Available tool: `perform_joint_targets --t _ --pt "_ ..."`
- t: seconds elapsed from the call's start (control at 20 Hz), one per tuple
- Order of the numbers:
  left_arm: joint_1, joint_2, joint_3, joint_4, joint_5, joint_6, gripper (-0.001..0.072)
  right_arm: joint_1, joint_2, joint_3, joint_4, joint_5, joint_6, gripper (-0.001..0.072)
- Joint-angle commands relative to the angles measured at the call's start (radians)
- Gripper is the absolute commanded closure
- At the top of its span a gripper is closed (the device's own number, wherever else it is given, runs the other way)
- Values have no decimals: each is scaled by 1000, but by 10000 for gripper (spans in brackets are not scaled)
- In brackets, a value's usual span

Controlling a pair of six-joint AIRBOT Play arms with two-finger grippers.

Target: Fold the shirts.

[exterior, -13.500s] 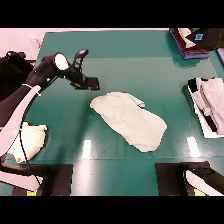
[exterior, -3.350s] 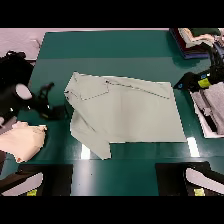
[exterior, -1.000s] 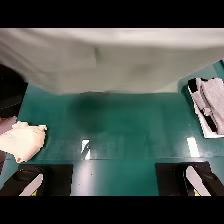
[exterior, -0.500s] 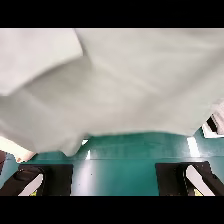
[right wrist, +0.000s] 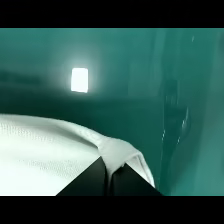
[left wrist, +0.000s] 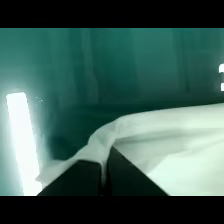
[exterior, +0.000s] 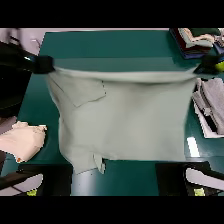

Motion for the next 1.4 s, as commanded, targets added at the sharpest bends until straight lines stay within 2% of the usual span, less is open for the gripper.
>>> perform_joint_targets --t 0.0,0.1,0.3,0.4,0.5,0.65,0.95,1.05,1.1,1.15,1.2,1.35 --pt "2 -205 -21 -37 145 5 683 32 -225 -9 -8 -52 5 700" --pt "17 -288 42 -85 183 13 683 32 -322 77 37 -72 5 700" --pt "95 -365 151 -274 189 89 683 31 -414 252 54 -119 4 700" --pt "134 -364 162 -294 140 120 683 19 -416 298 51 -109 -9 700" --pt "173 -363 162 -291 19 143 683 1 -404 304 51 -67 -17 700" --pt "190 -363 149 -263 -137 201 683 -11 -348 203 51 -42 -45 700" --pt "125 -363 -40 -256 -116 207 683 14 -251 -97 58 -129 -55 698" --pt "110 -363 -93 -227 -121 165 673 20 -224 -159 58 -159 -18 692" --pt "111 -363 -102 -219 -136 149 366 19 -208 -178 58 -173 -12 566" --pt "111 -361 -102 -219 -156 132 108 18 -194 -185 58 -176 -11 384" --pt "111 -351 -102 -217 -175 127 110 17 -178 -185 58 -162 -11 358" --pt "111 -256 -106 -197 -191 126 110 16 -115 -186 49 -93 -15 358"
